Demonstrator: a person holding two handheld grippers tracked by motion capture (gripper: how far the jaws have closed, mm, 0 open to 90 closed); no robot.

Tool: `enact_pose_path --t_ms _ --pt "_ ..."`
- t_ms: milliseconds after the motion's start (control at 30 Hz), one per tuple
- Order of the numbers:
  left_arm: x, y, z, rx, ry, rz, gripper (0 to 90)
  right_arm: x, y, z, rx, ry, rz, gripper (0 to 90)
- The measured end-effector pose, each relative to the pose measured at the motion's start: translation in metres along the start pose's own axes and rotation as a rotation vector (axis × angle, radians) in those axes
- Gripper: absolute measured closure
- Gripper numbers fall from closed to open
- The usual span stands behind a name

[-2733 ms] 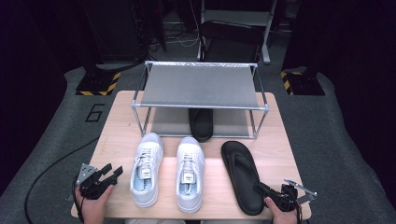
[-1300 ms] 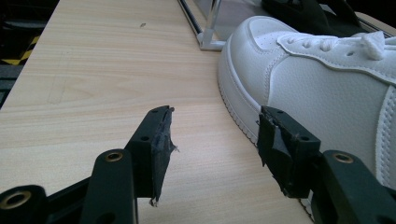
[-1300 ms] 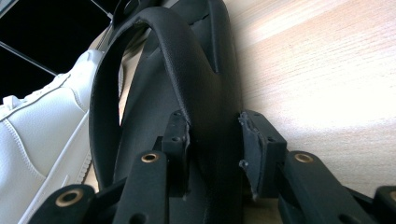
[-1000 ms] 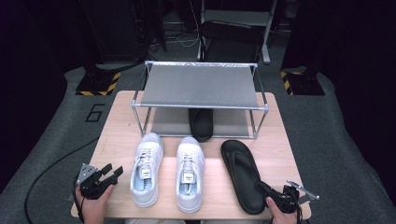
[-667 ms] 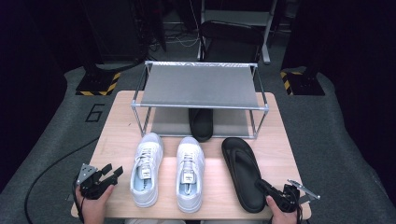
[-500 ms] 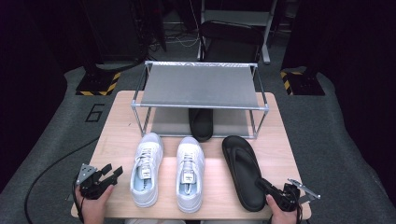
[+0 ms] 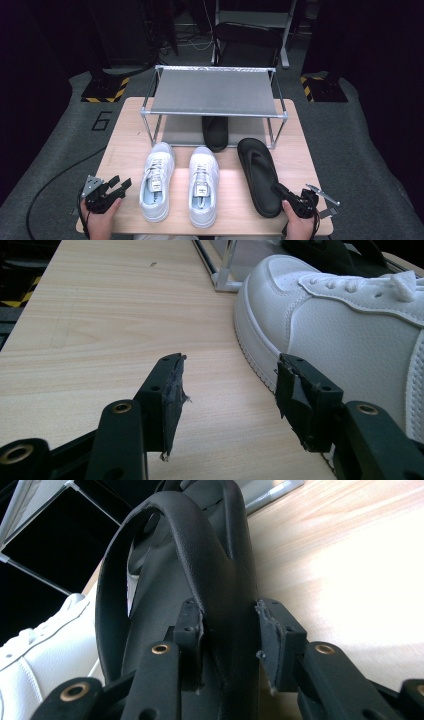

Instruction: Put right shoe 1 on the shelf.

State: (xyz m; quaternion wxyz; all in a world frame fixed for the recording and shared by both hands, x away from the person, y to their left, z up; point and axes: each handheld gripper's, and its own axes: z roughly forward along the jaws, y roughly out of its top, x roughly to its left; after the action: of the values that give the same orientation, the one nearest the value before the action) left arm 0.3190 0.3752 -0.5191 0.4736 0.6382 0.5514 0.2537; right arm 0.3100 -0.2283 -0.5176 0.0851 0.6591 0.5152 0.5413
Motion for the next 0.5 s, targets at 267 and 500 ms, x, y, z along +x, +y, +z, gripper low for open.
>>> enact_pose_path --t_ms 267,500 --pt "0.0 0.0 0.0 0.003 0.0 0.003 44.7 0.004 0.009 0.013 -0.009 -0.009 0.0 64.3" --pt "0.0 0.001 0.0 0.006 -0.003 0.003 44.7 0.01 0.021 0.027 -0.018 -0.023 -0.009 64.3"
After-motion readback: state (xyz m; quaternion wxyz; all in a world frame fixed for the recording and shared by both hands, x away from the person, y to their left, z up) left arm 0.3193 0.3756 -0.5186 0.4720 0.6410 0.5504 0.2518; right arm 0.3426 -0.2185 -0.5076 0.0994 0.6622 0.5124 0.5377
